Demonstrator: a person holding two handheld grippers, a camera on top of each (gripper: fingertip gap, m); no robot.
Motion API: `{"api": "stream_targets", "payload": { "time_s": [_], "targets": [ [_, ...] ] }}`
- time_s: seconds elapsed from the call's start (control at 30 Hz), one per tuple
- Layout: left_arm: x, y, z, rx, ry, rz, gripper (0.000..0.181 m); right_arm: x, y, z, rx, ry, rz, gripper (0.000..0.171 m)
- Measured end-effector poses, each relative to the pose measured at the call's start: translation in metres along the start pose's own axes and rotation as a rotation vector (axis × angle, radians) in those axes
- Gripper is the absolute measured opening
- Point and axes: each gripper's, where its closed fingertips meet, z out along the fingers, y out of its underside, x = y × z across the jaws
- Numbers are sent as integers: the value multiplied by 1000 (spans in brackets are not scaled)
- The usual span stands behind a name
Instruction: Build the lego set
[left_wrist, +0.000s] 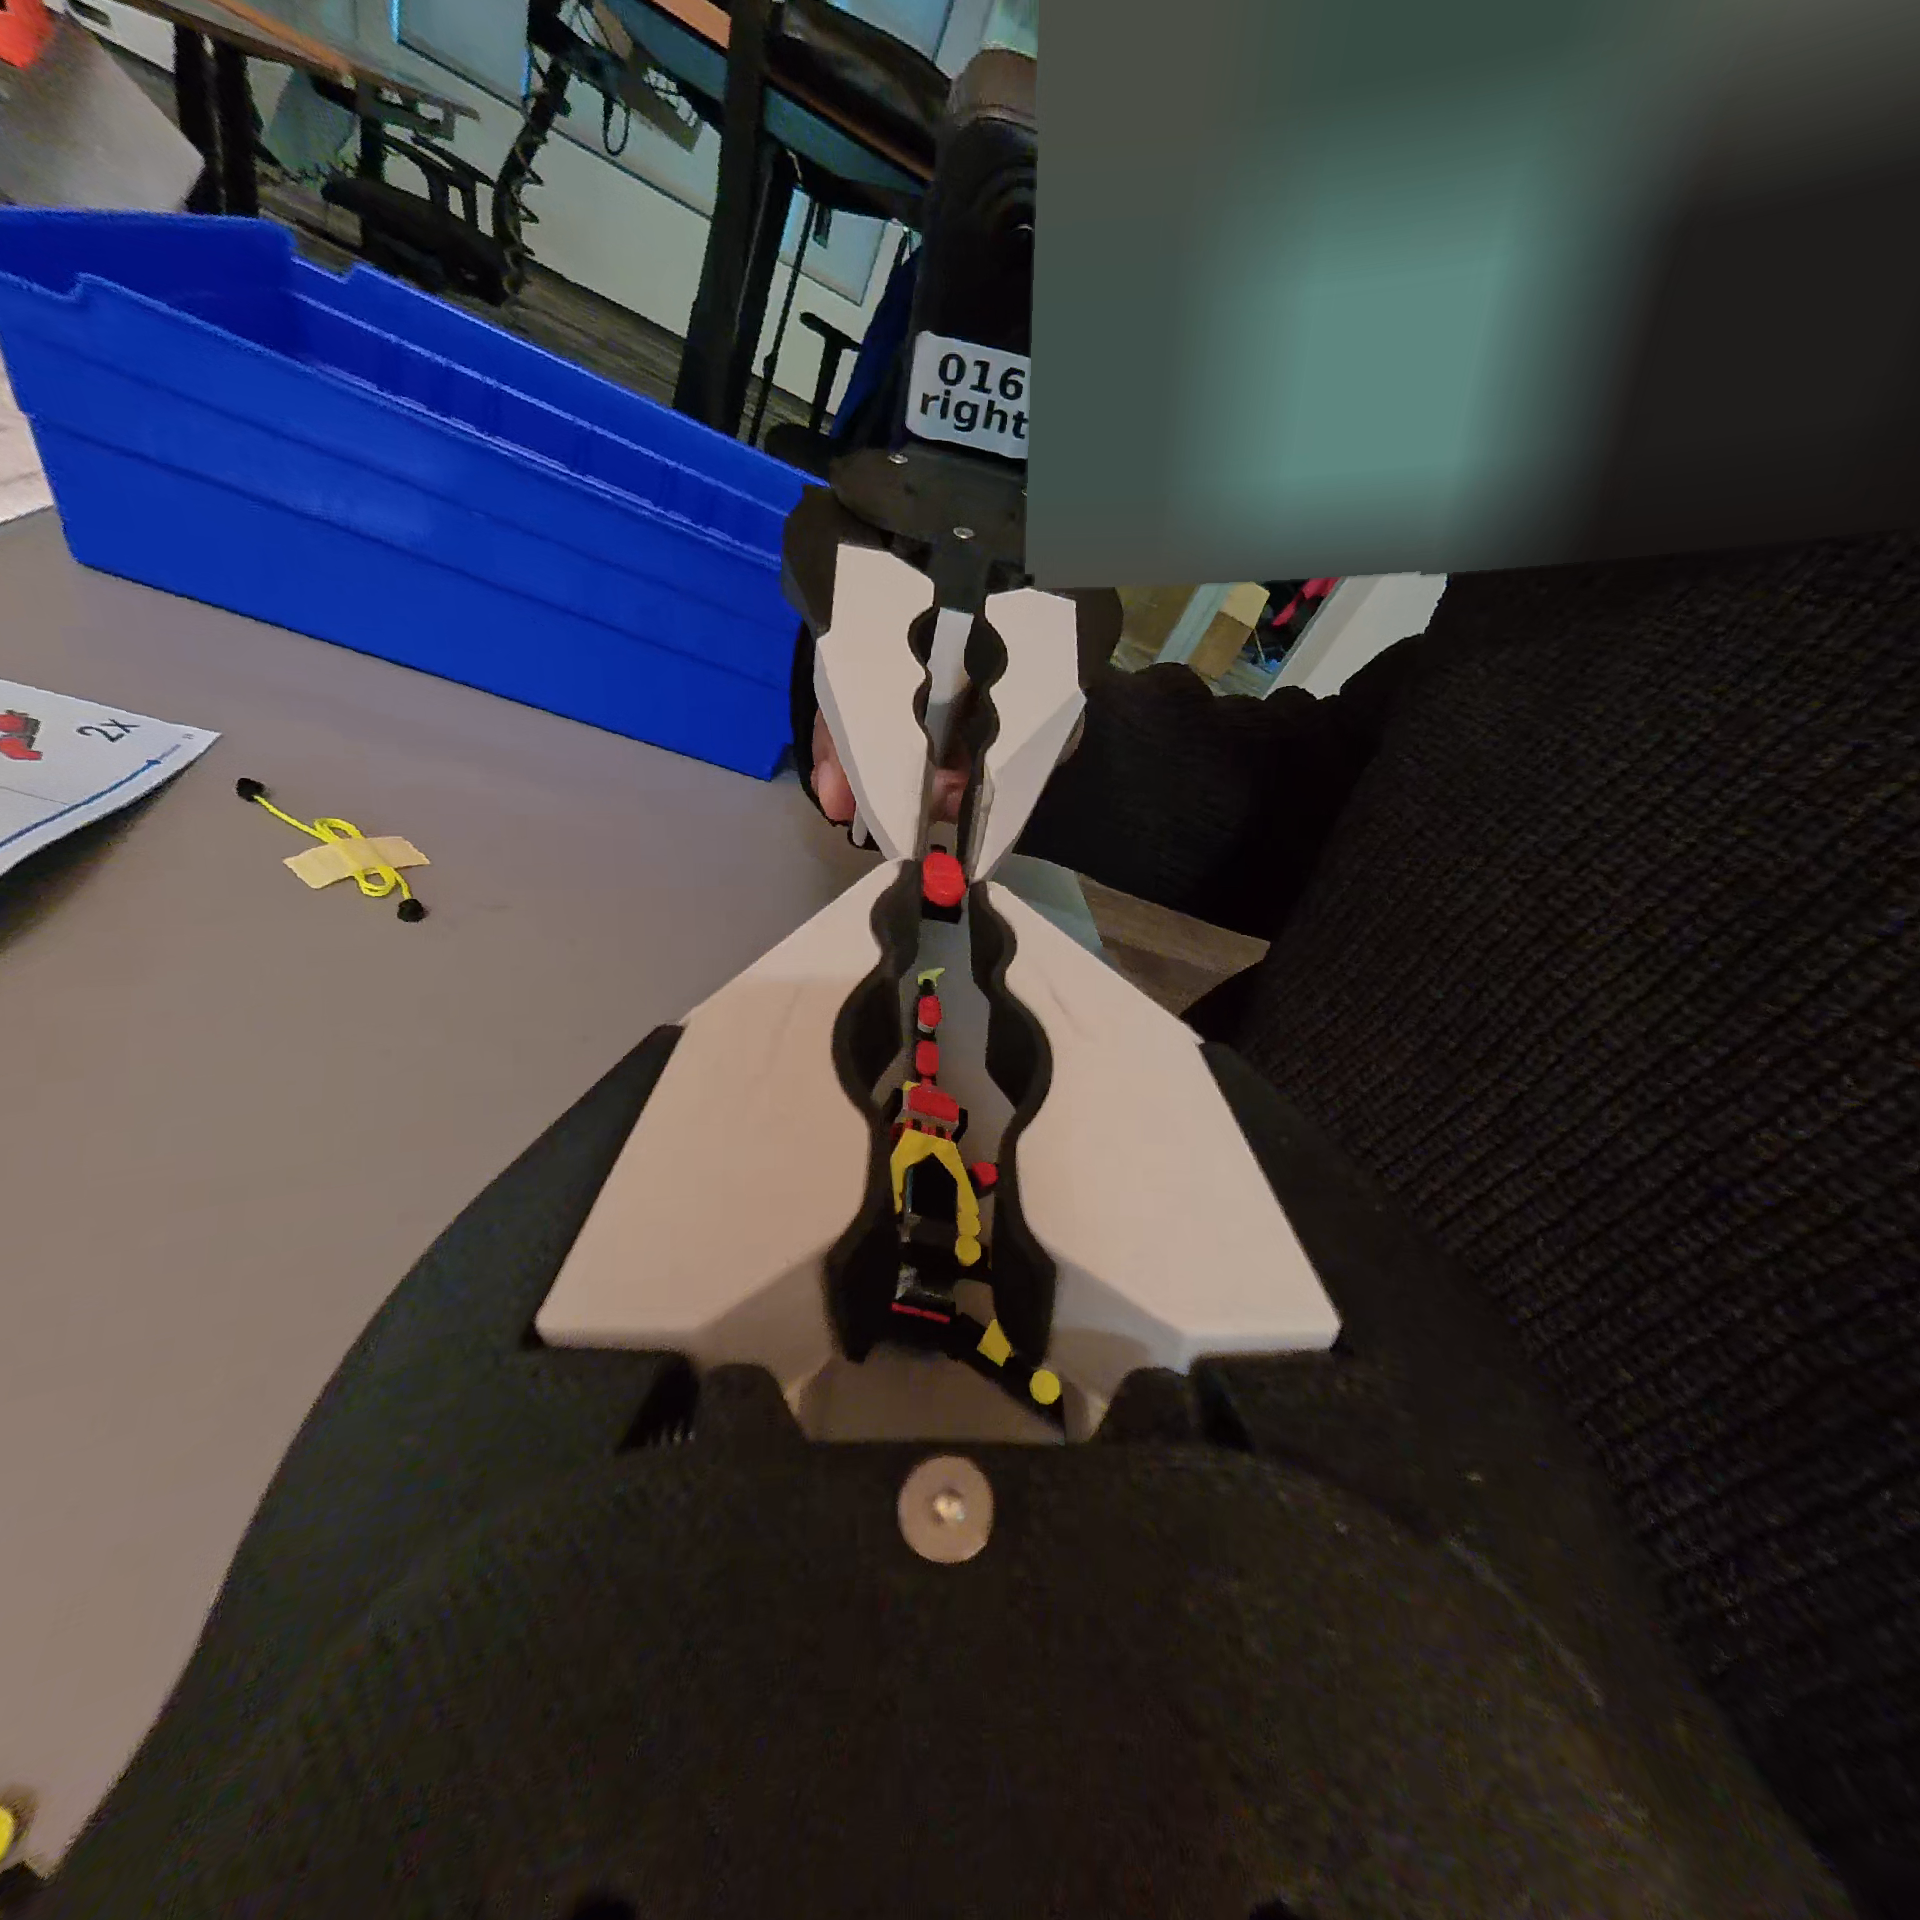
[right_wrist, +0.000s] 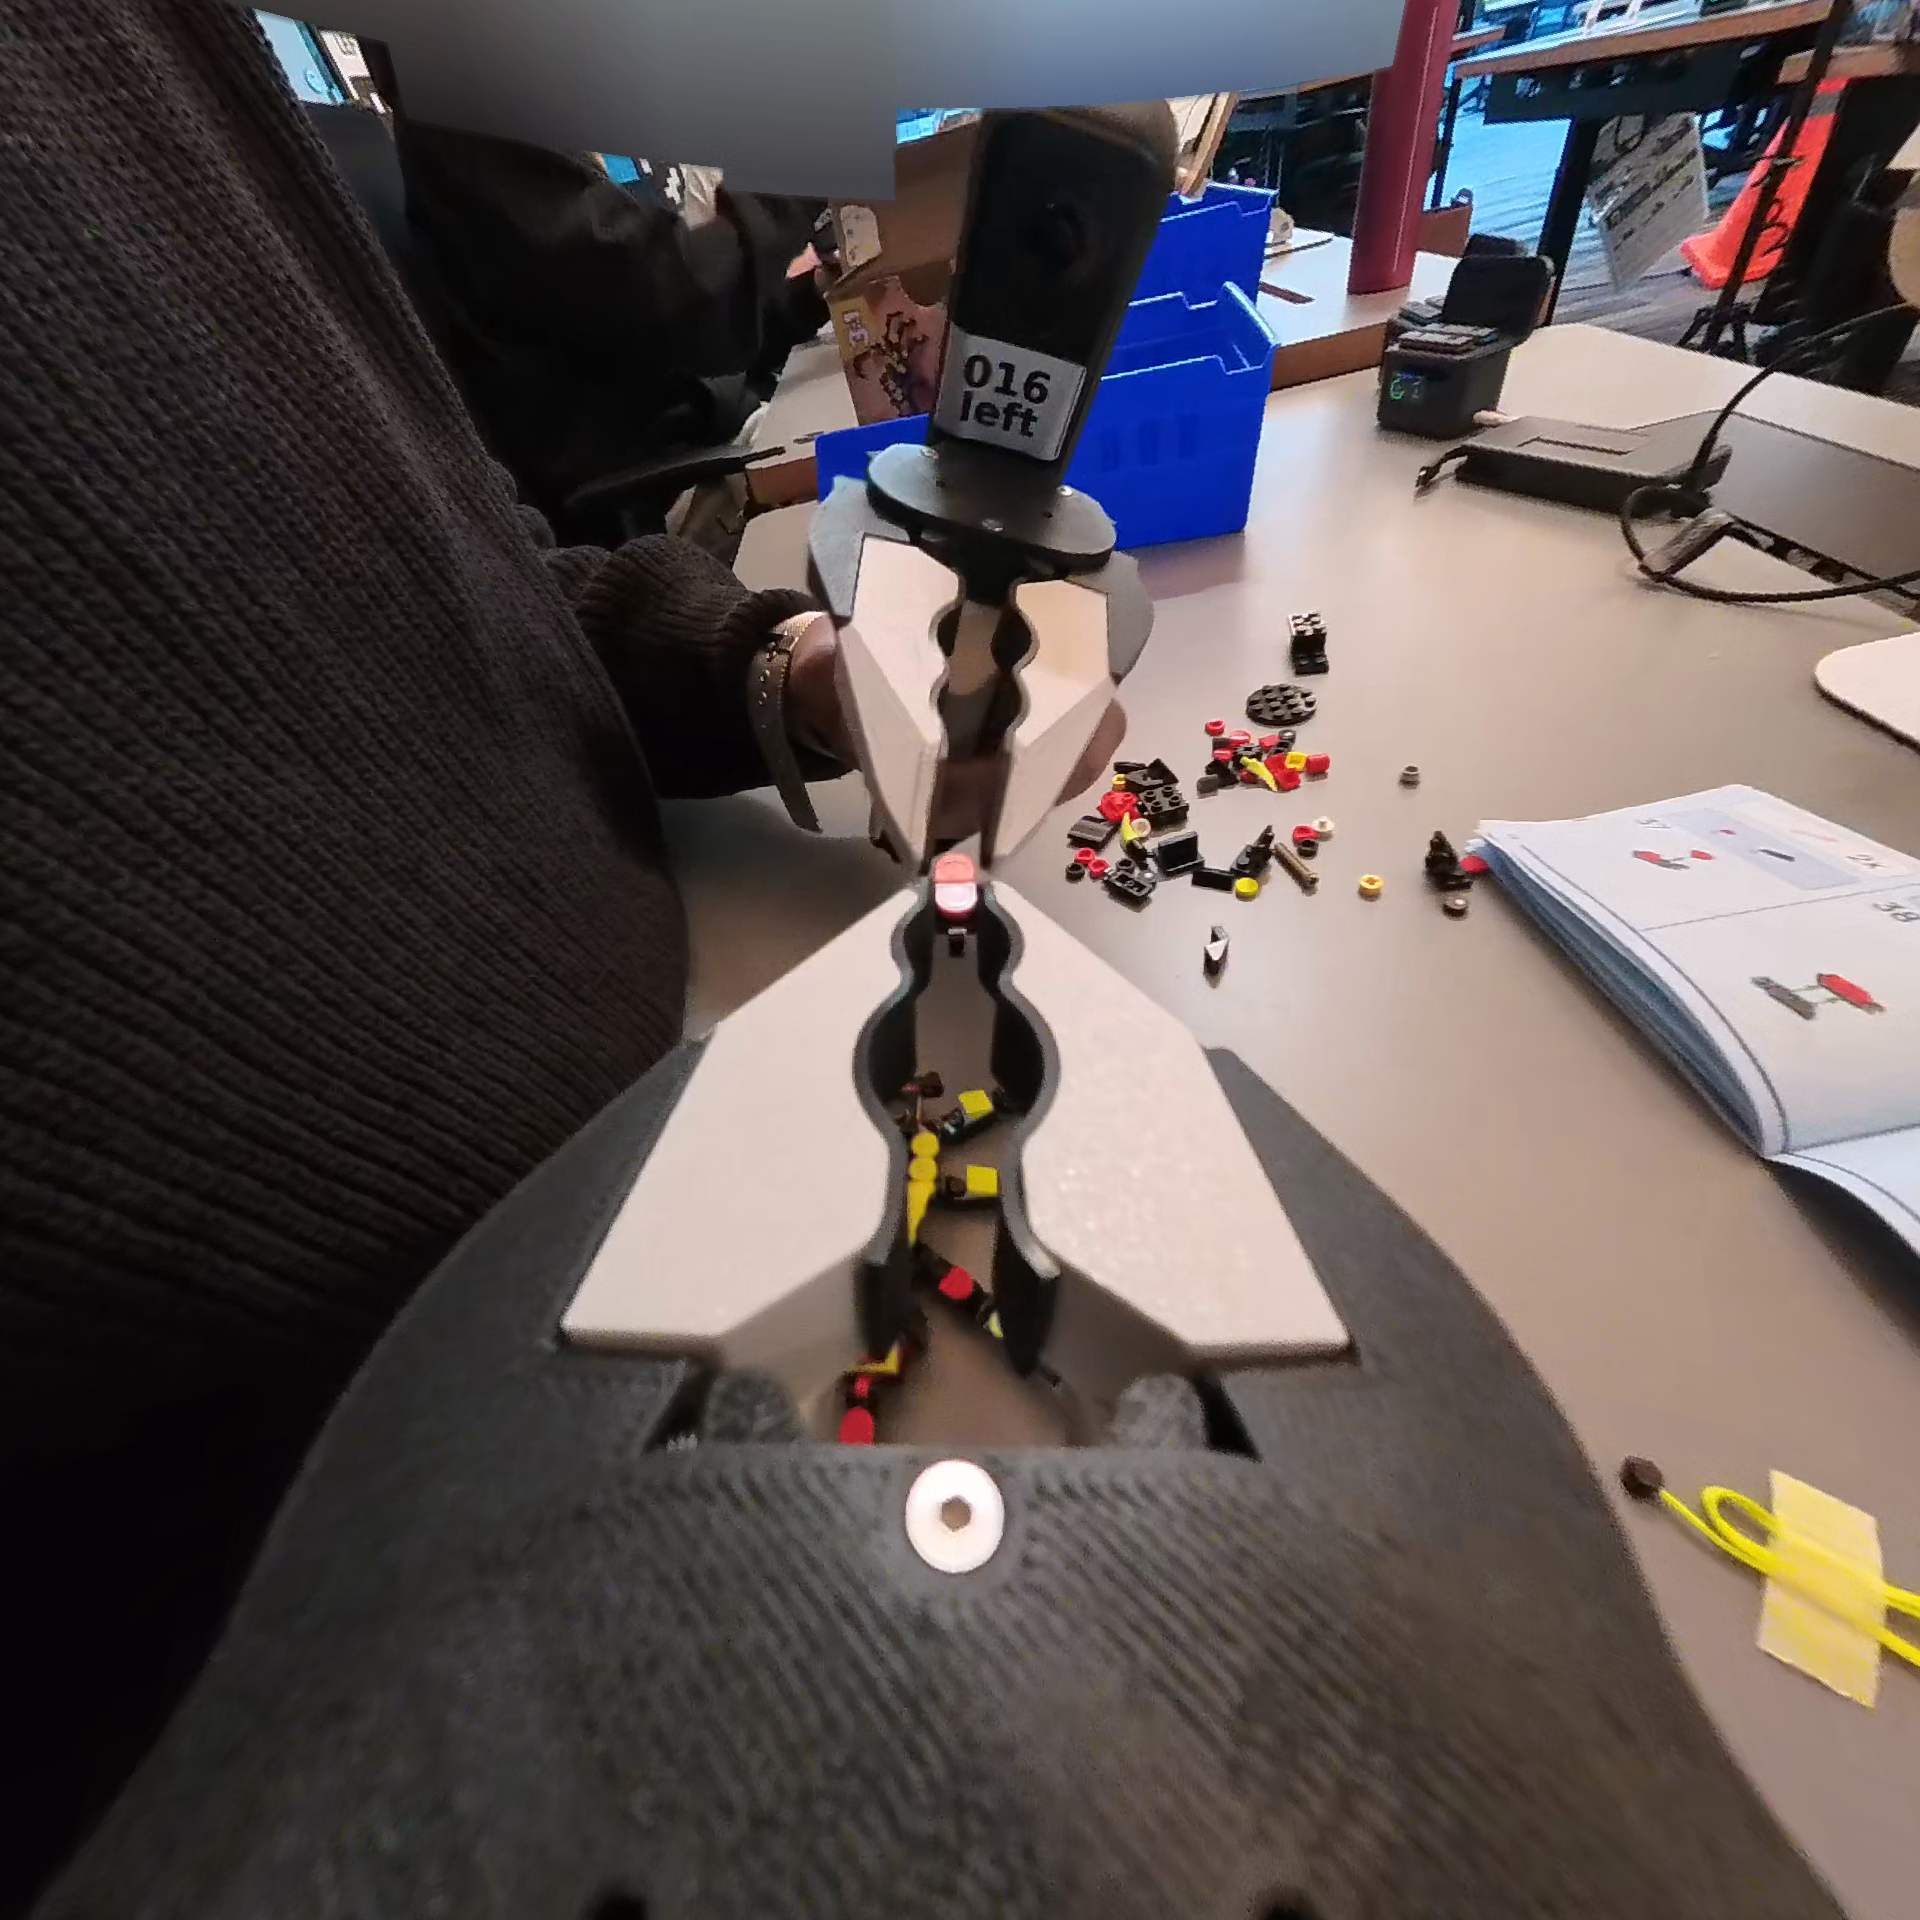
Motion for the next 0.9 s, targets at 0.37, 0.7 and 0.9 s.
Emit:
{"api": "stream_targets", "payload": {
  "time_s": [0.37, 0.7, 0.9],
  "targets": [
    [-32, -8, -19, 84, -122, -67, 9, 69, 80, -11, -323, 347, 60, 6],
    [-39, -7, -22, 92, -144, -79, 9, 81, 111, -7, -476, 419, -47, 17],
    [-42, -8, -24, 101, -165, -79, 8, 94, 59, -25, -219, 527, -7, 29]
  ]
}}
